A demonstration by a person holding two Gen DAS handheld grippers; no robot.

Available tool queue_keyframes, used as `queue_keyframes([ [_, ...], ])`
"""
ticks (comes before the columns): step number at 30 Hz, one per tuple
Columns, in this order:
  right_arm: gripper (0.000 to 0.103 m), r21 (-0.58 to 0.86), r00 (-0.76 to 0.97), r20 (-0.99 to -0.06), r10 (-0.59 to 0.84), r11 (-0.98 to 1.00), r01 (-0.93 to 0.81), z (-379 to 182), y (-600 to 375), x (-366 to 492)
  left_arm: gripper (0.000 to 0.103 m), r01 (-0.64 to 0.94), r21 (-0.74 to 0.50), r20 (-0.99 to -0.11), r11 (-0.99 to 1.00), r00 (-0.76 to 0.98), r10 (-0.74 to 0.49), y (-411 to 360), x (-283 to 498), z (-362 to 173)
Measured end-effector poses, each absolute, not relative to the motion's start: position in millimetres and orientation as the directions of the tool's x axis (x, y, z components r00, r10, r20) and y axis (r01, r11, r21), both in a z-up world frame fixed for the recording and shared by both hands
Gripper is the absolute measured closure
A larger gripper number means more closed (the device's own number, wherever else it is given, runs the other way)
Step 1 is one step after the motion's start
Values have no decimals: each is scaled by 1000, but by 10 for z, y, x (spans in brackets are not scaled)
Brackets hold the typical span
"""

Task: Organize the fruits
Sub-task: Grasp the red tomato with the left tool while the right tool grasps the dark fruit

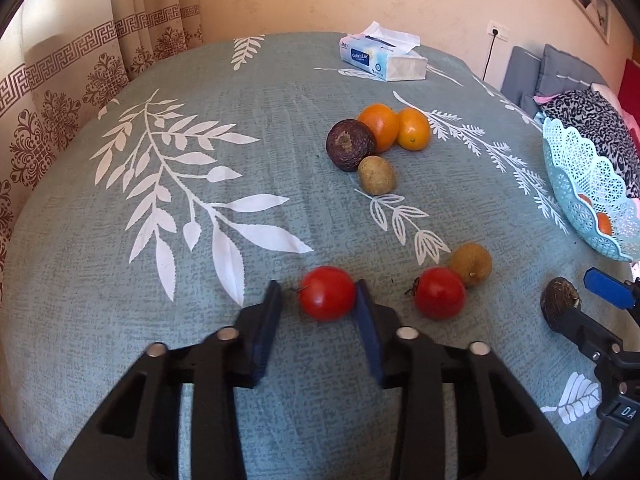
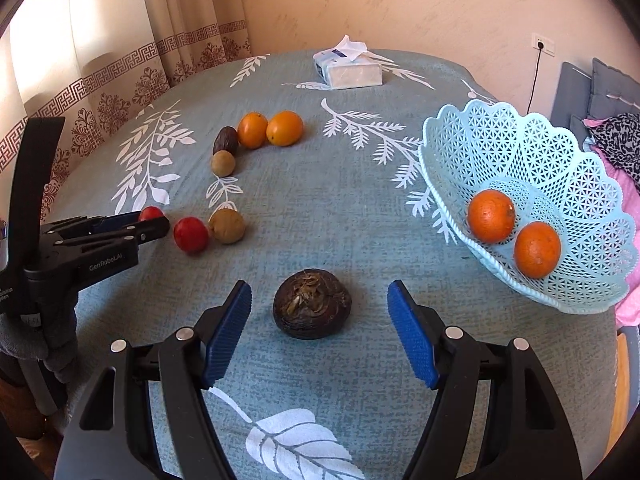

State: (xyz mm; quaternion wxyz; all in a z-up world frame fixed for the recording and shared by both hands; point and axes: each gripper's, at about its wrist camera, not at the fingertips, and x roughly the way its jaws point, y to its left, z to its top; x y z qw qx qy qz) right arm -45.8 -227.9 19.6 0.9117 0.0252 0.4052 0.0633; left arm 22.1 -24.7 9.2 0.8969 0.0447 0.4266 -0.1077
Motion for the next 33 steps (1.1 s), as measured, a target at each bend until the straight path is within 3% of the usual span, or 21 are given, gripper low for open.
queue_keyframes([
  [13,59,77,632,-765,125,992,-103,72,-2228,-349,73,224,-34,-762,974,624,-170,-197,169,125],
  [33,59,133,744,-659,111,991,-30,546,-2557,-537,73,249,-12,-718,968,672,-182,-329,-4,386],
])
